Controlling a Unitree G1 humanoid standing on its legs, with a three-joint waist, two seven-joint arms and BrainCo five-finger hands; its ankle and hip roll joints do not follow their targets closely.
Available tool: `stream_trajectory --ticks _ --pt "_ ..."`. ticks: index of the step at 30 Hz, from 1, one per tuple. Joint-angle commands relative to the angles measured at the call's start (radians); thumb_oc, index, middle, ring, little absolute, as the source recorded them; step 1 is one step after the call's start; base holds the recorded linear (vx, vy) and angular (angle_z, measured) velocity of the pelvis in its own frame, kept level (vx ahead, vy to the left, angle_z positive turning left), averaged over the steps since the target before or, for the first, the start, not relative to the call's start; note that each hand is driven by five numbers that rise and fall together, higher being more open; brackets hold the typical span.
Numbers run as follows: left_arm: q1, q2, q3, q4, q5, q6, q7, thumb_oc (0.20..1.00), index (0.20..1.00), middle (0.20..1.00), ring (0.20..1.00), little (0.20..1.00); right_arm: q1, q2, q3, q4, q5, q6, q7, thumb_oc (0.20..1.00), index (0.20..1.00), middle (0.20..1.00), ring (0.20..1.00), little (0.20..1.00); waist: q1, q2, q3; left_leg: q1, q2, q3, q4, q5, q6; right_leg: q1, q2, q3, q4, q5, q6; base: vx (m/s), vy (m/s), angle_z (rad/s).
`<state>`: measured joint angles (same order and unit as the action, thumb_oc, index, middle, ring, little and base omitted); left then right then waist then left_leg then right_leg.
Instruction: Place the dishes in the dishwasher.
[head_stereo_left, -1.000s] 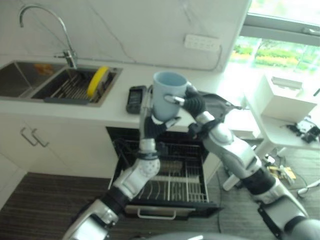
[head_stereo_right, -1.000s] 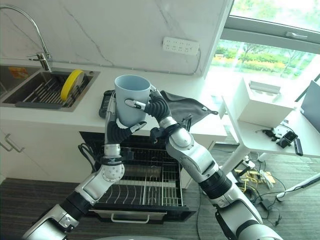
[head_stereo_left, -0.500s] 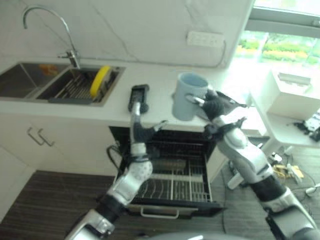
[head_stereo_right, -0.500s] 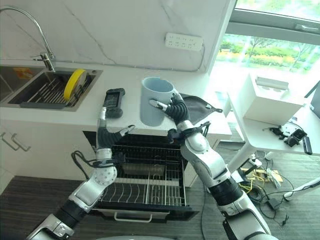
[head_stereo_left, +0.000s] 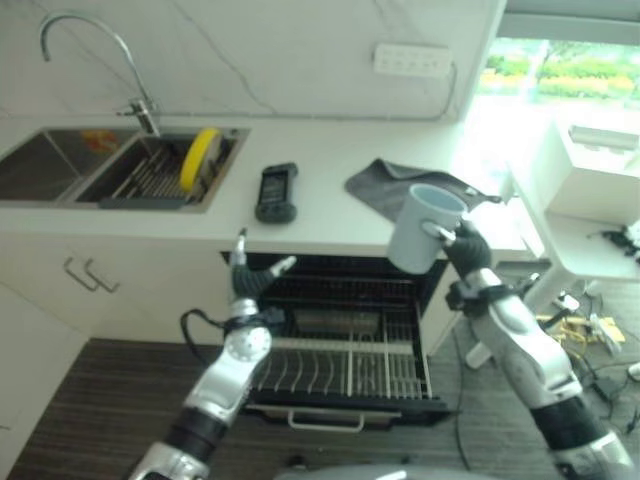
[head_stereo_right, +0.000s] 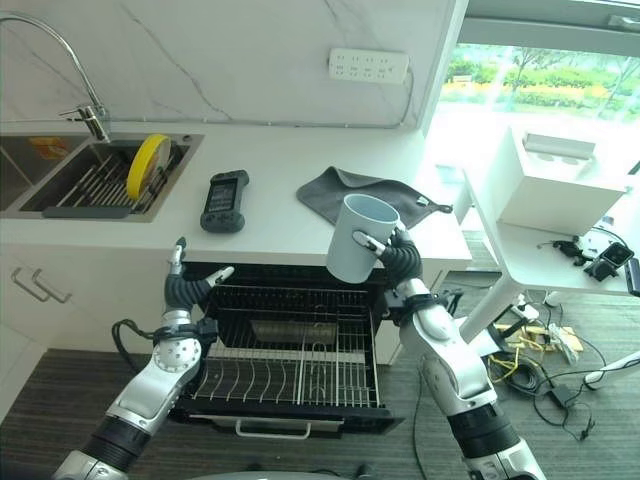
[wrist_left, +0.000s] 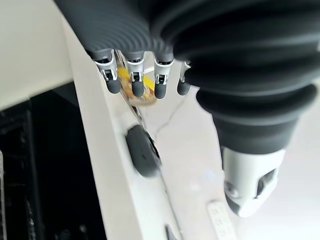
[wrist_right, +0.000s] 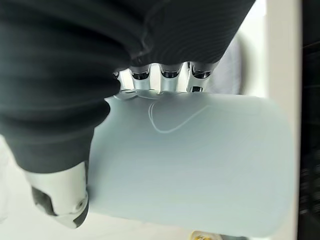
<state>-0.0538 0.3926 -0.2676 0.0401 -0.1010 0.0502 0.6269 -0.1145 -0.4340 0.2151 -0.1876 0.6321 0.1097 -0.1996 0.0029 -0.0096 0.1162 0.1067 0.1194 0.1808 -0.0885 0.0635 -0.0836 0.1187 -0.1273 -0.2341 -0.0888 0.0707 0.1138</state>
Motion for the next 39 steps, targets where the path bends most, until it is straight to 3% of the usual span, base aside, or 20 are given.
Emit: stream_trajectory --ticks 1,2,3,5,9,17,23,27,28,30,34,37,39 --pt "-0.071 0.051 -0.026 -0.024 -0.034 0.024 -0.059 1.000 1.000 1.000 1.000 1.000 -0.103 -0.002 -0.031 -0.097 0.013 -0.113 0.034 0.200 0.200 0.200 0.200 0.200 -0.004 -0.026 0.037 -0.031 0.065 -0.041 0.001 -0.017 -0.013 -0.033 -0.049 0.046 0.002 0.017 0.051 -0.20 0.000 0.01" --pt "-0.087 0.053 -0.029 -0.012 -0.047 0.010 -0.049 1.000 1.000 1.000 1.000 1.000 -0.117 -0.002 -0.027 -0.085 0.002 -0.121 0.044 0.200 0.200 0.200 0.200 0.200 -0.006 -0.023 0.055 -0.057 0.067 -0.043 0.001 -0.009 -0.012 -0.058 -0.051 0.050 0.002 0.024 0.051 -0.41 -0.019 0.01" --pt "-0.125 0.070 -0.017 -0.029 -0.132 0.008 -0.046 1.000 1.000 1.000 1.000 1.000 -0.133 -0.001 -0.021 -0.081 -0.034 -0.126 0.062 0.200 0.200 0.200 0.200 0.200 -0.014 -0.018 0.125 -0.130 0.066 -0.049 0.001 0.015 -0.008 -0.132 -0.051 0.061 0.002 0.047 0.052 -0.43 -0.041 0.01" --pt "-0.140 0.079 0.004 -0.081 -0.151 -0.009 -0.045 1.000 1.000 1.000 1.000 1.000 -0.139 -0.008 -0.028 -0.104 -0.044 -0.131 0.059 0.200 0.200 0.200 0.200 0.200 -0.027 -0.017 0.206 -0.206 0.060 -0.052 0.001 0.040 -0.007 -0.213 -0.049 0.073 0.002 0.076 0.049 -0.45 -0.032 0.02" --pt "-0.156 0.088 0.023 -0.159 -0.129 -0.078 -0.013 1.000 1.000 1.000 1.000 1.000 -0.118 -0.025 -0.039 -0.108 -0.060 -0.165 0.076 0.200 0.200 0.200 0.200 0.200 -0.046 -0.013 0.298 -0.278 0.039 -0.060 0.001 0.059 -0.018 -0.295 -0.050 0.083 0.002 0.100 0.053 -0.20 0.060 -0.02" --pt "-0.135 0.096 0.066 -0.226 -0.109 -0.114 -0.054 1.000 1.000 1.000 1.000 1.000 -0.039 -0.043 -0.065 -0.132 -0.060 -0.208 0.100 0.200 0.200 0.200 0.200 0.200 -0.049 -0.012 0.306 -0.292 0.033 -0.046 0.001 0.064 -0.029 -0.313 -0.068 0.070 0.002 0.106 0.067 -0.04 0.017 -0.11" --pt "-0.126 0.097 0.080 -0.237 -0.118 -0.131 -0.058 1.000 1.000 1.000 1.000 1.000 -0.061 -0.049 -0.072 -0.132 -0.082 -0.203 0.085 0.200 0.200 0.200 0.200 0.200 -0.049 -0.003 0.299 -0.282 0.034 -0.048 0.001 0.056 -0.028 -0.305 -0.075 0.080 0.002 0.099 0.065 0.02 0.018 0.00" --pt "-0.124 0.102 0.082 -0.250 -0.082 -0.118 -0.145 1.000 1.000 1.000 1.000 1.000 -0.063 -0.050 -0.081 -0.137 -0.084 -0.202 0.083 0.200 0.200 0.200 0.200 0.200 -0.046 -0.004 0.296 -0.284 0.033 -0.054 0.001 0.052 -0.026 -0.304 -0.076 0.083 0.002 0.095 0.064 0.02 -0.001 -0.01" --pt "-0.123 0.109 0.080 -0.247 -0.050 -0.106 -0.169 1.000 1.000 1.000 1.000 1.000 -0.062 -0.051 -0.082 -0.134 -0.084 -0.204 0.086 0.200 0.200 0.200 0.200 0.200 -0.047 -0.003 0.295 -0.284 0.033 -0.053 0.001 0.051 -0.026 -0.304 -0.076 0.083 0.002 0.095 0.065 0.03 0.031 0.00" --pt "-0.128 0.147 0.063 -0.218 0.025 -0.004 -0.253 1.000 1.000 1.000 1.000 1.000 -0.068 -0.066 -0.089 -0.124 -0.074 -0.202 0.108 0.200 0.200 0.200 0.200 0.200 -0.052 0.003 0.294 -0.281 0.034 -0.043 0.001 0.052 -0.027 -0.305 -0.077 0.076 0.002 0.097 0.067 0.03 0.071 0.00" --pt "-0.137 0.214 0.026 -0.111 0.049 0.146 -0.330 1.000 1.000 1.000 1.000 1.000 -0.073 -0.097 -0.101 -0.120 -0.059 -0.192 0.139 0.200 0.200 0.200 0.200 0.200 -0.070 0.020 0.293 -0.278 0.033 -0.036 0.001 0.054 -0.027 -0.304 -0.078 0.089 0.002 0.093 0.068 0.05 0.110 -0.08" --pt "-0.137 0.255 -0.035 -0.030 0.178 0.345 -0.511 1.000 1.000 1.000 1.000 1.000 -0.076 -0.121 -0.108 -0.129 -0.053 -0.178 0.154 0.200 0.200 0.200 0.200 0.200 -0.082 0.033 0.294 -0.279 0.032 -0.039 0.001 0.057 -0.027 -0.306 -0.074 0.101 0.002 0.091 0.068 0.06 0.102 -0.03" --pt "-0.141 0.278 -0.085 0.018 0.259 0.433 -0.629 1.000 1.000 1.000 1.000 1.000 -0.090 -0.144 -0.109 -0.128 -0.038 -0.164 0.161 0.200 0.200 0.200 0.200 0.200 -0.091 0.038 0.295 -0.275 0.032 -0.037 0.001 0.056 -0.027 -0.305 -0.074 0.109 0.002 0.090 0.068 0.06 0.096 -0.06"
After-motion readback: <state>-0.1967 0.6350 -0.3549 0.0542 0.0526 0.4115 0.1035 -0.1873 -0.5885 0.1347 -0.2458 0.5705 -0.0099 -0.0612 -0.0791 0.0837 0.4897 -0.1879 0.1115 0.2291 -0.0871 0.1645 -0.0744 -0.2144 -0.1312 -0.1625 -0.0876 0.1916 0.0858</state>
